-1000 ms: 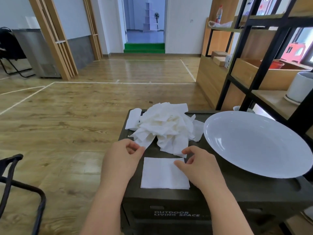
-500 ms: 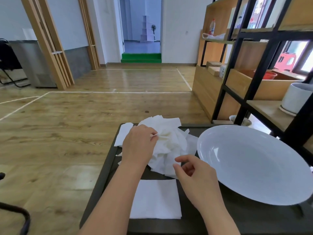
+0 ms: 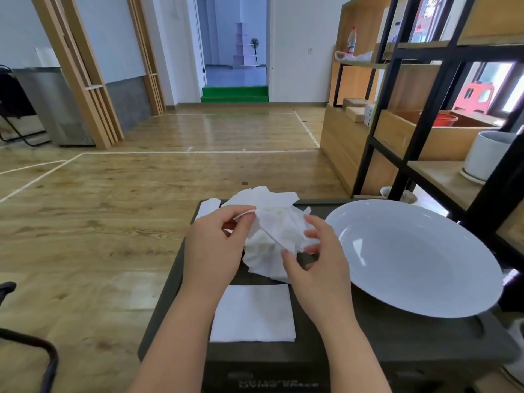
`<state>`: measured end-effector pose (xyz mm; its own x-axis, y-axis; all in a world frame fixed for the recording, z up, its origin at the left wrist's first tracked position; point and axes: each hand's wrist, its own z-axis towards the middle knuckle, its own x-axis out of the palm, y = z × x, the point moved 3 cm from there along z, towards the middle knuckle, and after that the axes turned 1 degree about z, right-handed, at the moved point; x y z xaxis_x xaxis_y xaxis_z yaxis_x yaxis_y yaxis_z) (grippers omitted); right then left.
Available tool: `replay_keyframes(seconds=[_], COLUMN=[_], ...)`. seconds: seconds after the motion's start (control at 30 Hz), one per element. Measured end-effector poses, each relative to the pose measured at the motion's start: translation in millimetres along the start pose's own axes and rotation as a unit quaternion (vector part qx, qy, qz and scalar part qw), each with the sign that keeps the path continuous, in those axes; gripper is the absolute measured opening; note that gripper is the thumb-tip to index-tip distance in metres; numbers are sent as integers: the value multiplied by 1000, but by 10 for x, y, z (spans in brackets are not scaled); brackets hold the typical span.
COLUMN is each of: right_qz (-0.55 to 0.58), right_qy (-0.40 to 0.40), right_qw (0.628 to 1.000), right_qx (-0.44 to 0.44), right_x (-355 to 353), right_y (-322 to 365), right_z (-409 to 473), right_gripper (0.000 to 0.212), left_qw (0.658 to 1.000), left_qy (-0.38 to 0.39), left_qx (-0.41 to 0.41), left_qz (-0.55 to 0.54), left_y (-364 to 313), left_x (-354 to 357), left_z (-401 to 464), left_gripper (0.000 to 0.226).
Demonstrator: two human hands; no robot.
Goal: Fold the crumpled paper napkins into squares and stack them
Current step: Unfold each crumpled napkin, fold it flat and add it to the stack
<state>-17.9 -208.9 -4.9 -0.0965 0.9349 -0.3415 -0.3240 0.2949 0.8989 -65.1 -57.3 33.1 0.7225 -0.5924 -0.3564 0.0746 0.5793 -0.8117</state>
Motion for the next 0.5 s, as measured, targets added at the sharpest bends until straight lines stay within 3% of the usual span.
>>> replay_keyframes(seconds=[0.07, 0.17, 0.23, 0.37, 0.43, 0.5], right_qz=[-17, -31, 43, 134, 117, 94], right_qy=[5, 0, 24, 133, 131, 121], right_qw=[999, 997, 997, 981, 984, 988], right_qx=[-34, -71, -52, -41, -24, 27], right_x=[52, 68, 30, 1, 10, 48], right_y=[28, 63, 87, 143, 130, 101], right_z=[3, -7, -24, -124, -179, -201], right_gripper=[57, 24, 10, 24, 19, 28], left_qw=[999, 992, 982, 979, 982, 976], left_qy=[14, 57, 63, 79, 105, 114], left_qx=[-24, -47, -74, -110, -108, -131], left_qz=[-45, -104, -160, -155, -115, -133], left_y=[2, -17, 7, 156, 212, 264], left_x=[-53, -122, -185, -269, -276, -294], left_z=[-72, -157, -212, -352, -418, -460], left_gripper=[10, 6, 7, 13, 12, 12])
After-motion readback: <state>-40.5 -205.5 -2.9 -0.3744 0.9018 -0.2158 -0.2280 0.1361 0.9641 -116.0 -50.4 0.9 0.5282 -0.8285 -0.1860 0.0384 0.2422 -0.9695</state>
